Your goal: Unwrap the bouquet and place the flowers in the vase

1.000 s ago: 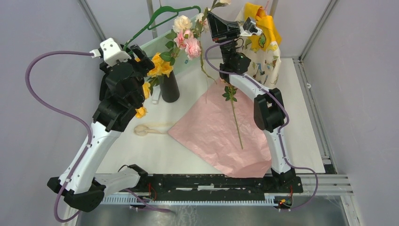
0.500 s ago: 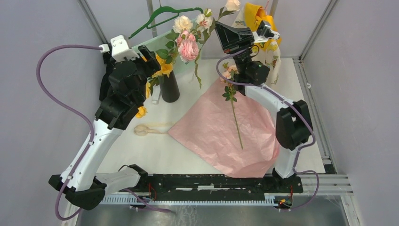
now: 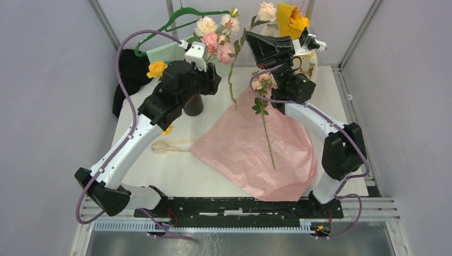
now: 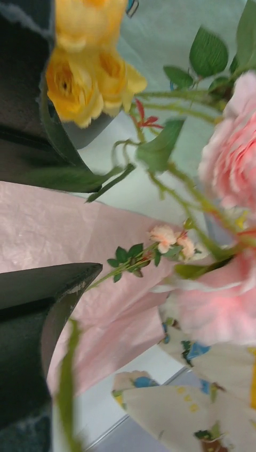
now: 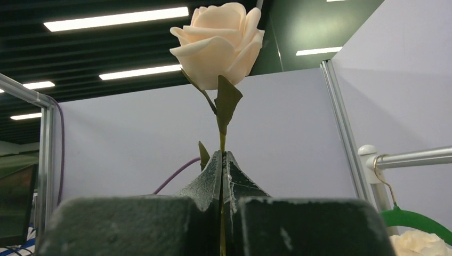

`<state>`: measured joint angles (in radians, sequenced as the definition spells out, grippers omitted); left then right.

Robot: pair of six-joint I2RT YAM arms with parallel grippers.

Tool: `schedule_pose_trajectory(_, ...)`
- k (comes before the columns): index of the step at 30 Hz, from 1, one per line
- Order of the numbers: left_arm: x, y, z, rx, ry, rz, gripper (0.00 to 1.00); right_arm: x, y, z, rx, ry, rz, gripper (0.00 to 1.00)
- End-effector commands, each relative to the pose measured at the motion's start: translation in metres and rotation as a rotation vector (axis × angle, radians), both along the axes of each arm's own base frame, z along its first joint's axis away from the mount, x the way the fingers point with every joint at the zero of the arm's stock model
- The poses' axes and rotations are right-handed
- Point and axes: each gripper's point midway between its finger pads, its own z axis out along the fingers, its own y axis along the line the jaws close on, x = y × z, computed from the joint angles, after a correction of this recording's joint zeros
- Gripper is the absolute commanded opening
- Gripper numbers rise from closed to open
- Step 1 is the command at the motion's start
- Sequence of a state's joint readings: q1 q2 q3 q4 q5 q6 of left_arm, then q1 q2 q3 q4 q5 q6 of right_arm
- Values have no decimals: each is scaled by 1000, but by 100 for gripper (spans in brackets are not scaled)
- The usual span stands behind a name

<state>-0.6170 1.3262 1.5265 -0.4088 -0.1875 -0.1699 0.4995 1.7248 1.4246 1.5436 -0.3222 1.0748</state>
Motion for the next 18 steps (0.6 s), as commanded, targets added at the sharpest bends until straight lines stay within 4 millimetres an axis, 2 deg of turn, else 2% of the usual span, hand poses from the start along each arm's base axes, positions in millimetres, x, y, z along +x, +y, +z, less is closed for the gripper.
schedule_pose_trajectory(1, -21, -18, 21, 10, -92, -168, 57, -49, -19, 21, 41, -203, -35, 0)
schedule_pose_trajectory(4, -20, -26, 14, 17, -93, -209, 57, -49, -18, 21, 31, -202, -51, 0)
schedule_pose_trajectory(9, 11, -27, -15, 72, -54, -117, 58, -50, -19, 23, 37, -207, -61, 0)
schedule_pose_trajectory(12, 37, -19, -25, 112, -65, -6, 59, -49, -22, 25, 64, -214, -51, 0)
schedule_pose_trajectory(16, 65, -4, -25, 148, -103, 141, 60, -47, -22, 27, 105, -223, 2, 1)
schedule_pose_trajectory(18, 78, 10, -21, 153, -124, 229, 60, -43, -23, 27, 135, -227, 36, 0)
